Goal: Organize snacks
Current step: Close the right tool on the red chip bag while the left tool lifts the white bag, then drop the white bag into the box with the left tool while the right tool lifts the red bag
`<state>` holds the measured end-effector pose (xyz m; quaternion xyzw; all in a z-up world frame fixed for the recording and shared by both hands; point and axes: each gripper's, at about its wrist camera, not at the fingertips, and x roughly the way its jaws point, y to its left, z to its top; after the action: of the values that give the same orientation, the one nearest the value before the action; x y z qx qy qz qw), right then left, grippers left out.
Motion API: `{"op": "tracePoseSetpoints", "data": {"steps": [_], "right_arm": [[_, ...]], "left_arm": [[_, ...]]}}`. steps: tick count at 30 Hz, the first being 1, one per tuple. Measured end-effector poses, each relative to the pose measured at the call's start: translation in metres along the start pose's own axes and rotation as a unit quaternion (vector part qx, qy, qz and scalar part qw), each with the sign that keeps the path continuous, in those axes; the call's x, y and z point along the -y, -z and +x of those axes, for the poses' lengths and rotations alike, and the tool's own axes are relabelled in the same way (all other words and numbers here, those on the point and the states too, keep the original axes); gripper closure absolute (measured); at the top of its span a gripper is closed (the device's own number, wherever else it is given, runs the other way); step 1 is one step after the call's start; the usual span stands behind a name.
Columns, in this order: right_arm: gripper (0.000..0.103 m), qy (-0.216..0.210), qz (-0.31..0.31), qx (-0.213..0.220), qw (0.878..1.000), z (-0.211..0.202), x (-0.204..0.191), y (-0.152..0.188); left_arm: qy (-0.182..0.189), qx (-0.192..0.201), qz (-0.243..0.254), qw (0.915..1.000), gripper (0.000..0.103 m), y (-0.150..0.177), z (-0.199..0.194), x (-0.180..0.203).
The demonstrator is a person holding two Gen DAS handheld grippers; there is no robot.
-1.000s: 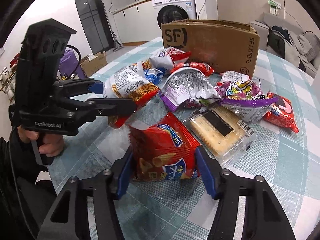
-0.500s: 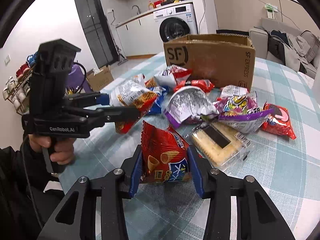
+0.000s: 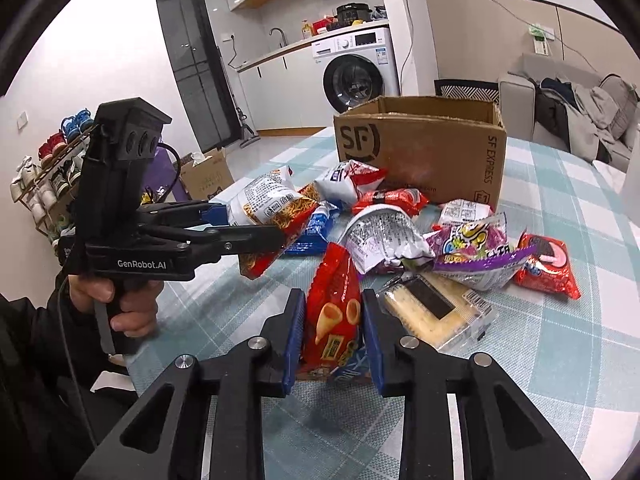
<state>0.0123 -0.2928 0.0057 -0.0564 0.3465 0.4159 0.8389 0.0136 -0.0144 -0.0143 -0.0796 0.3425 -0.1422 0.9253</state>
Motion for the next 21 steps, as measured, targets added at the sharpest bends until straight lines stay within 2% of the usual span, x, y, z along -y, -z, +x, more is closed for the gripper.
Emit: {"op": "tracePoseSetpoints", "data": {"steps": [12,21], "right_arm": [[0.079,0.004,0.000,0.043,0.999,-0.018,-0.003,-0.008],[0.079,0.011,0.006,0.082,0.997,-0.032,-0.003,-0.024]], "left_arm": [[-0.001,0.005,-0.004,1.0000,0.043,-0.003,-0.004,-0.001],[-0.011,0.027,-0.008,0.9995,0.043,-0.014,-0.015,-0.001]]}}
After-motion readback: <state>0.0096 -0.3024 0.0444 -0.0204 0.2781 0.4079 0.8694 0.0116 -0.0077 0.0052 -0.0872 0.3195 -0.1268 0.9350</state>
